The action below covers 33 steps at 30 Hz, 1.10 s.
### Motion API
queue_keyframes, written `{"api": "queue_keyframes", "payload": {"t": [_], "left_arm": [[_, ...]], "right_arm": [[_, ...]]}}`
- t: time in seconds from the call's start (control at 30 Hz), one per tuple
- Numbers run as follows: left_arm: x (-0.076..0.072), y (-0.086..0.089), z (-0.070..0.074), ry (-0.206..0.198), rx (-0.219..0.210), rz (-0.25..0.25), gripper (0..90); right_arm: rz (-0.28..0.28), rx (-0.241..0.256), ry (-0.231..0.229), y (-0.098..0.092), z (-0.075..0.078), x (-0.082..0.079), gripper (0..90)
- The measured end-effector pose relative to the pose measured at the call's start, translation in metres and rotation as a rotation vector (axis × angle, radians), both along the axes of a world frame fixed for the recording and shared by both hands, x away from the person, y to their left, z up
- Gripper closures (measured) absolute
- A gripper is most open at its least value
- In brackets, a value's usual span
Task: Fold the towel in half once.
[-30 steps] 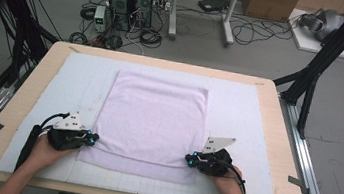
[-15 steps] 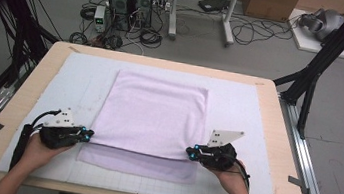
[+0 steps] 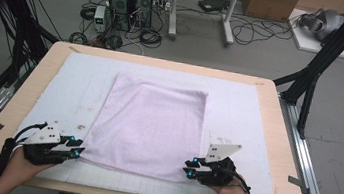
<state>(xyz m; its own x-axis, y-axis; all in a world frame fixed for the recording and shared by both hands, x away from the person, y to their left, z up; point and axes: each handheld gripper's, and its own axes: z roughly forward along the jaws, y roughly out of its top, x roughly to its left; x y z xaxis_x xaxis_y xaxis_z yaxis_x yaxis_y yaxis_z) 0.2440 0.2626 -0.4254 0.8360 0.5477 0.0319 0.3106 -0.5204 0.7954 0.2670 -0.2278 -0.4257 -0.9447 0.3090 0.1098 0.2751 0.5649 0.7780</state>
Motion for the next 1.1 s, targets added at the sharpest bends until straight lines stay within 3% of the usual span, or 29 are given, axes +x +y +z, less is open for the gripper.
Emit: {"api": "queue_keyframes", "payload": {"t": [0.2,0.3,0.4,0.53,0.6,0.67,0.8,0.87,0.93,1.1], "left_arm": [[0.008,-0.008,-0.016,0.053,0.029,-0.034,71.0],[0.008,-0.008,-0.018,0.055,0.018,-0.051,76.9],[0.007,-0.009,-0.018,0.051,0.026,-0.047,86.1],[0.003,-0.006,-0.016,0.04,0.02,-0.052,87.2],[0.001,-0.003,-0.016,0.04,0.022,-0.062,83.5],[0.0,0.0,-0.017,0.046,0.016,-0.044,67.2],[-0.001,0.003,-0.02,0.063,0.001,-0.065,57.0],[-0.002,0.001,-0.021,0.053,0.002,-0.075,53.4],[-0.002,0.001,-0.021,0.033,0.019,-0.067,56.0],[-0.002,-0.004,-0.02,0.001,0.055,-0.054,74.0]], "right_arm": [[0.016,-0.039,0.009,0.006,-0.012,0.001,65.8],[0.01,-0.048,0.031,0.004,-0.02,0.002,66.8],[0.002,-0.049,0.028,0.003,-0.02,0.001,75.2],[0.035,-0.054,0.036,0.002,-0.018,-0.002,85.0],[0.033,-0.032,0.025,-0.002,-0.015,-0.003,80.4],[0.025,-0.021,0.01,-0.004,-0.012,-0.005,71.3],[0.047,-0.023,0.02,0.001,-0.018,-0.008,51.2],[0.069,-0.021,0.033,0.004,-0.022,-0.008,49.3],[0.067,-0.022,0.017,0.005,-0.024,-0.009,53.6],[0.042,-0.048,-0.022,0.004,-0.023,-0.006,76.0]]}}
